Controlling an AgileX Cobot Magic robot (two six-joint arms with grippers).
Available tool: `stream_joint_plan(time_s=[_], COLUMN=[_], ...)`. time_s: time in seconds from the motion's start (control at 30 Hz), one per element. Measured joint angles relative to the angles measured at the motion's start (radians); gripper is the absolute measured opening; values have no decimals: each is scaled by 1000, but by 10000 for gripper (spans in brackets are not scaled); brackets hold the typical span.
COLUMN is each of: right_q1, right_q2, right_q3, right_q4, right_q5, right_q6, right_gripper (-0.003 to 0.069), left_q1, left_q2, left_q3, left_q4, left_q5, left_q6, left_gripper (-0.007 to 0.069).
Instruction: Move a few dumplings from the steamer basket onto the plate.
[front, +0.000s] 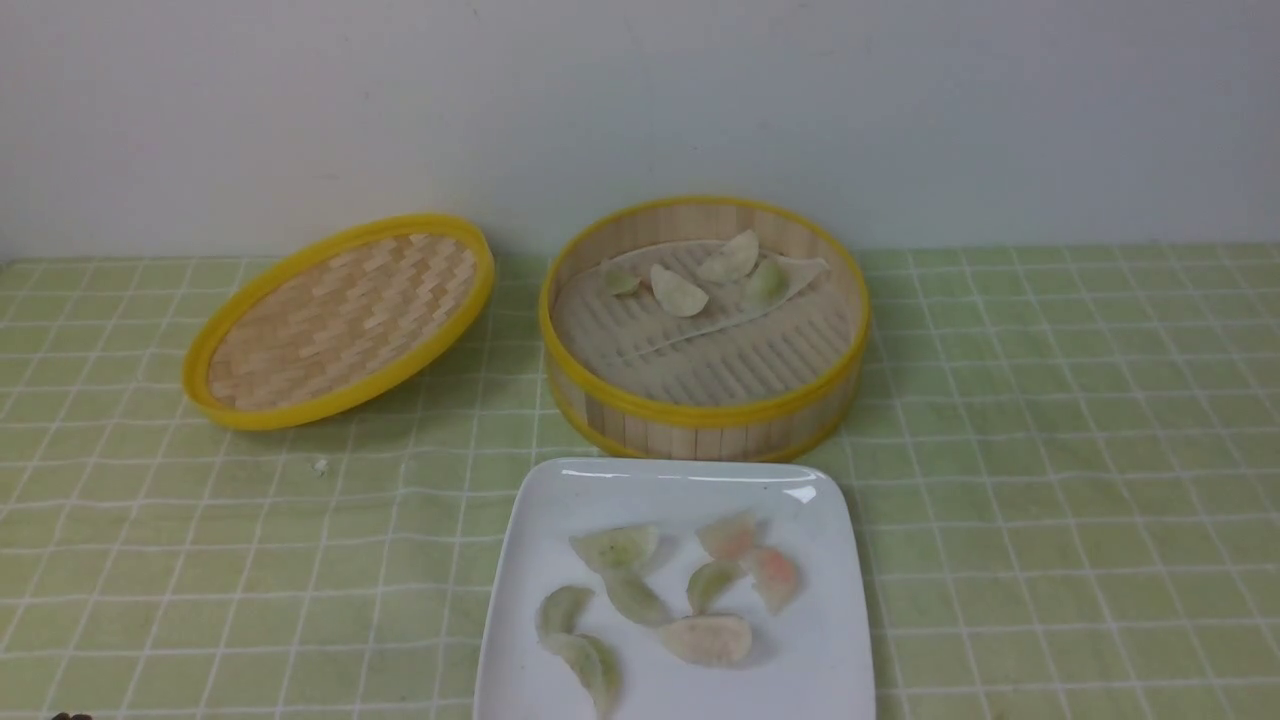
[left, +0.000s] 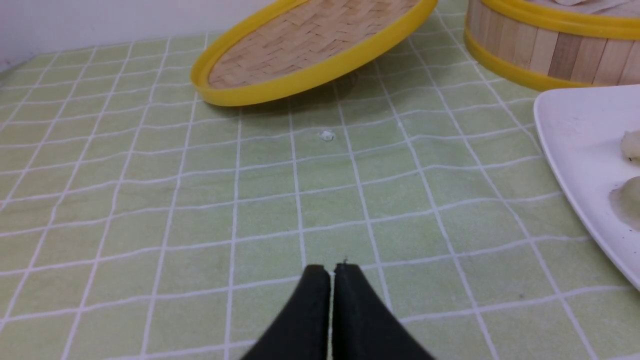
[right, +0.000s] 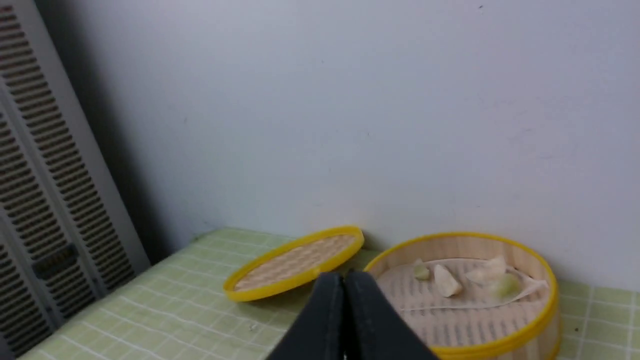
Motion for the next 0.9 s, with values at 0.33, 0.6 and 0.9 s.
stream_joint_plan(time_s=[0.33, 0.6, 0.9], right_q1=[0, 0, 0], right_q2=[-134, -135, -135], right_q3=[218, 224, 224], right_q4=[18, 25, 289], right_q5=[-81, -234, -271], right_q6=[38, -48, -385], right_gripper=[-16, -16, -16], left_q1=[0, 0, 0], left_q2=[0, 0, 0], left_q3=[0, 0, 0], left_q4=[0, 0, 0], left_q5=[0, 0, 0], left_q6=[0, 0, 0], left_gripper=[-6, -6, -6])
